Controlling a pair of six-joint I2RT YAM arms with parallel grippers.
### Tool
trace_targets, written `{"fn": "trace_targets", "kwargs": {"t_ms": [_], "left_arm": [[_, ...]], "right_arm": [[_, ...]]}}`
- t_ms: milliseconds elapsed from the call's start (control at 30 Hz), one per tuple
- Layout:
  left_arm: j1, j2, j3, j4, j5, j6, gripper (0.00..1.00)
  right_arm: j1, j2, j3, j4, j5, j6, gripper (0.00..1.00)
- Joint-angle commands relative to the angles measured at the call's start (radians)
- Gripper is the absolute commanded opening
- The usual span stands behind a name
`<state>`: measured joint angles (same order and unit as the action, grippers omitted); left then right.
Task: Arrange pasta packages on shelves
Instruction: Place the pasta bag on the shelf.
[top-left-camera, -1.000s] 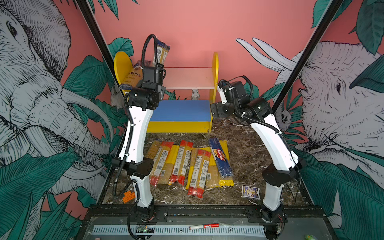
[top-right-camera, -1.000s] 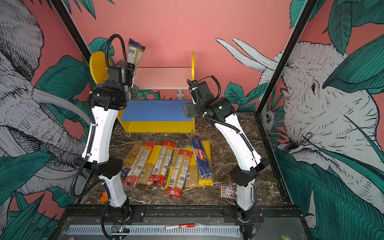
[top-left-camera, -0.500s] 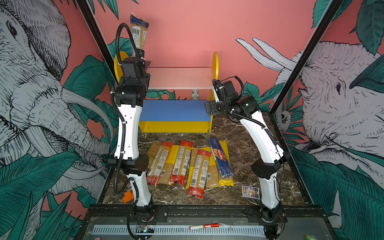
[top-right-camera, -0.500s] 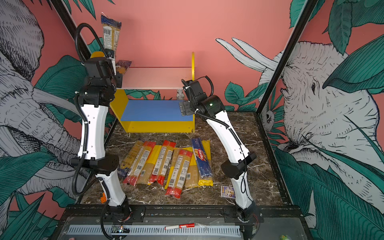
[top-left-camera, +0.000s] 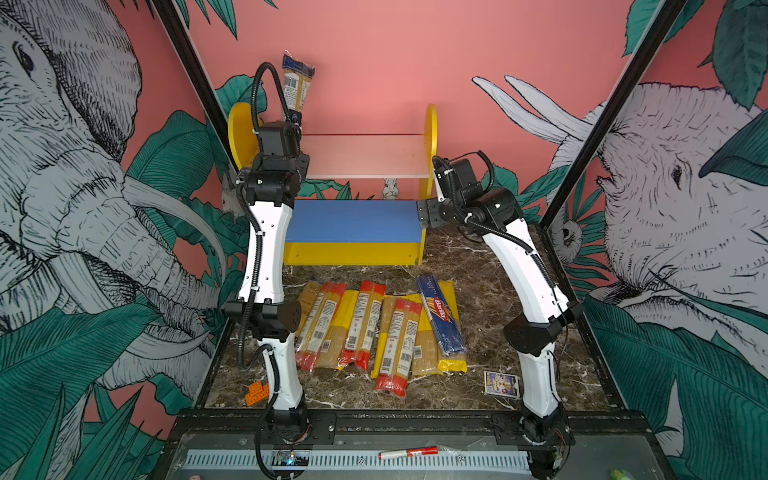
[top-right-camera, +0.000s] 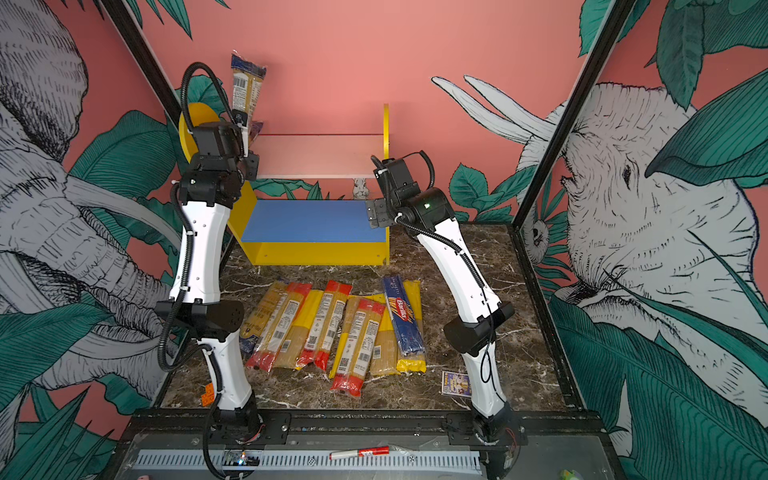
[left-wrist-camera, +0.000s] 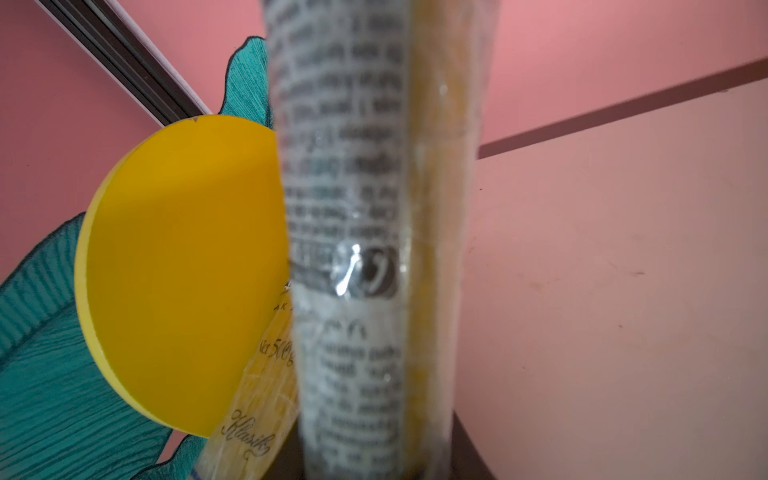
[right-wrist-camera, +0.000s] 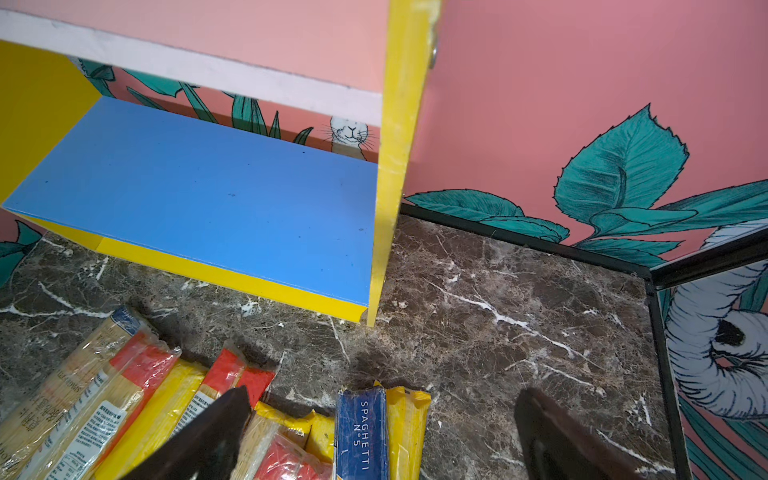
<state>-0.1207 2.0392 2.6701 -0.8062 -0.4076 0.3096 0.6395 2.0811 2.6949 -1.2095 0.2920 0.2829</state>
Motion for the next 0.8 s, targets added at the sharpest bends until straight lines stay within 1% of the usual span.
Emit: {"fn": "trace_targets", "kwargs": {"t_ms": [0,100,300,333,400,433,500,533,567,633,667,700,767], "left_arm": [[0.006,-0.039,0.052,0.200,-0.004,-0.003,0.00],[0.013,-0.027,0.053,0.212,-0.007,0.009,0.00],[0.024,-0.010,0.051,0.227,0.008,0.005,0.08],[0.024,-0.008,0.051,0.224,0.012,0.005,0.15],[0.024,-0.007,0.044,0.221,0.016,0.006,0.43],[0.025,-0.006,0.039,0.219,0.019,0.009,0.59],[0.026,-0.010,0.026,0.216,0.020,0.015,0.80],[0.026,-0.013,0.019,0.216,0.021,0.016,0.88],[0.027,-0.017,0.015,0.216,0.025,0.017,0.91],[0.025,-0.023,0.011,0.215,0.029,0.014,0.94],[0.026,-0.027,0.006,0.214,0.032,0.014,0.98],[0.026,-0.031,0.005,0.213,0.036,0.012,0.99],[0.026,-0.040,0.002,0.207,0.042,0.009,1.00]], "right_arm": [[-0.006,0.013,0.020,-0.031,0.015,0.015,0.99],[-0.009,0.013,0.020,-0.044,0.018,0.024,0.99],[-0.011,0.005,0.018,-0.069,0.034,0.039,0.99],[-0.011,0.002,0.018,-0.073,0.036,0.041,0.99],[-0.011,-0.001,0.017,-0.081,0.045,0.048,0.99],[-0.011,-0.001,0.017,-0.086,0.047,0.049,0.99],[-0.012,-0.001,0.017,-0.091,0.050,0.057,0.99],[-0.012,-0.003,0.017,-0.093,0.050,0.062,0.99],[-0.012,-0.003,0.017,-0.094,0.050,0.066,0.99],[-0.012,-0.003,0.017,-0.101,0.050,0.074,0.99],[-0.012,-0.004,0.016,-0.106,0.052,0.078,0.99],[-0.012,-0.005,0.017,-0.109,0.053,0.080,0.99],[-0.012,-0.008,0.015,-0.117,0.056,0.080,0.99]]}}
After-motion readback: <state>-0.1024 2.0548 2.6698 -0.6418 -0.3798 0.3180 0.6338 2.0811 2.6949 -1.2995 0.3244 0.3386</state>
